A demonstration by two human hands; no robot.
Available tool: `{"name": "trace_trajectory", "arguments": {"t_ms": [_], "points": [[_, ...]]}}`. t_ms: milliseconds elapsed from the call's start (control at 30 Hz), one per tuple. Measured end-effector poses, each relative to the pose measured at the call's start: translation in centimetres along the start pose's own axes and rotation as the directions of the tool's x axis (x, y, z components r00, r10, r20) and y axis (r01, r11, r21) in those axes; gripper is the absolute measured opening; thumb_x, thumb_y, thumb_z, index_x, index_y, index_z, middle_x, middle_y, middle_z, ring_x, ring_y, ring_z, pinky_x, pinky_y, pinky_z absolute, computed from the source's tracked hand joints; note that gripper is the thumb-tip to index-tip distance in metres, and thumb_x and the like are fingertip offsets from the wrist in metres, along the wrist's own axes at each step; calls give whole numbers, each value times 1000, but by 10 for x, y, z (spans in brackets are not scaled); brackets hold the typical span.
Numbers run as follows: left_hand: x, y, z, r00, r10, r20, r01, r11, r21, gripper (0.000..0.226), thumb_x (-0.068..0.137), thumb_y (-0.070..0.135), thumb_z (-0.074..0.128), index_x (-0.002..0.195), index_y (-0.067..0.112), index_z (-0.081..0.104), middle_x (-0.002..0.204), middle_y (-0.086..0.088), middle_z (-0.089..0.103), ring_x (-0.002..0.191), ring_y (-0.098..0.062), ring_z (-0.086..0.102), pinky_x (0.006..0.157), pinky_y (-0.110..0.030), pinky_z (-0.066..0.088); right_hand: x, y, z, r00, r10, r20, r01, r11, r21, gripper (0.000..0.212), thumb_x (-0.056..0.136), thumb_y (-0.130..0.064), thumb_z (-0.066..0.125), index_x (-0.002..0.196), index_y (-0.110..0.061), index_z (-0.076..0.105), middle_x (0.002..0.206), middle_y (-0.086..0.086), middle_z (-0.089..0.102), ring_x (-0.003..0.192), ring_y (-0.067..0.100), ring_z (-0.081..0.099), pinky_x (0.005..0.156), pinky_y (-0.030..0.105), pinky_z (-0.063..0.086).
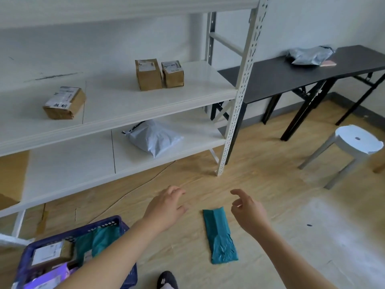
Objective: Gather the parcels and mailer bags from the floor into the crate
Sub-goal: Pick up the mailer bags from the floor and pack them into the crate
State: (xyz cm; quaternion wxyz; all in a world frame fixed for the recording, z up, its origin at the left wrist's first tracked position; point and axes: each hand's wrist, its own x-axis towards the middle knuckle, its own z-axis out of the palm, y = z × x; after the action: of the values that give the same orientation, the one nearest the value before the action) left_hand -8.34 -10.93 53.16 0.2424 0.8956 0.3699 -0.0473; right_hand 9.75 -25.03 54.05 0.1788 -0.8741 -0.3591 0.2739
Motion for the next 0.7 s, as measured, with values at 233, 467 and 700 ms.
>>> {"name": "trace_trajectory", "arguments": {"t_ms": [233,467,700], "points": [[76,13,17,992,-105,67,110,991,-75,53,93,50,45,139,25,37,145,5,36,130,-15,42,101,-33,41,60,30,-8,997,44,66,-44,999,1,43,91,-14,48,132,-26,46,115,-1,63,101,15,59,73,20,39],[181,13,52,961,-204,187,237,955,-177,56,94,51,43,142,23,34,147,1,35,131,-19,41,101,-34,41,162,68,-3,980,134,149,-129,991,-43,43,91,-15,49,132,-25,46,121,-1,61,107,15,58,77,21,39],[260,-8,137,910,-313,272,382,887,-259,57,93,51,44,141,23,34,145,0,37,128,-20,44,100,-34,41,248,135,63,924,247,293,-247,968,-37,44,89,-14,53,132,-22,47,125,2,58,108,18,57,77,21,37]]}}
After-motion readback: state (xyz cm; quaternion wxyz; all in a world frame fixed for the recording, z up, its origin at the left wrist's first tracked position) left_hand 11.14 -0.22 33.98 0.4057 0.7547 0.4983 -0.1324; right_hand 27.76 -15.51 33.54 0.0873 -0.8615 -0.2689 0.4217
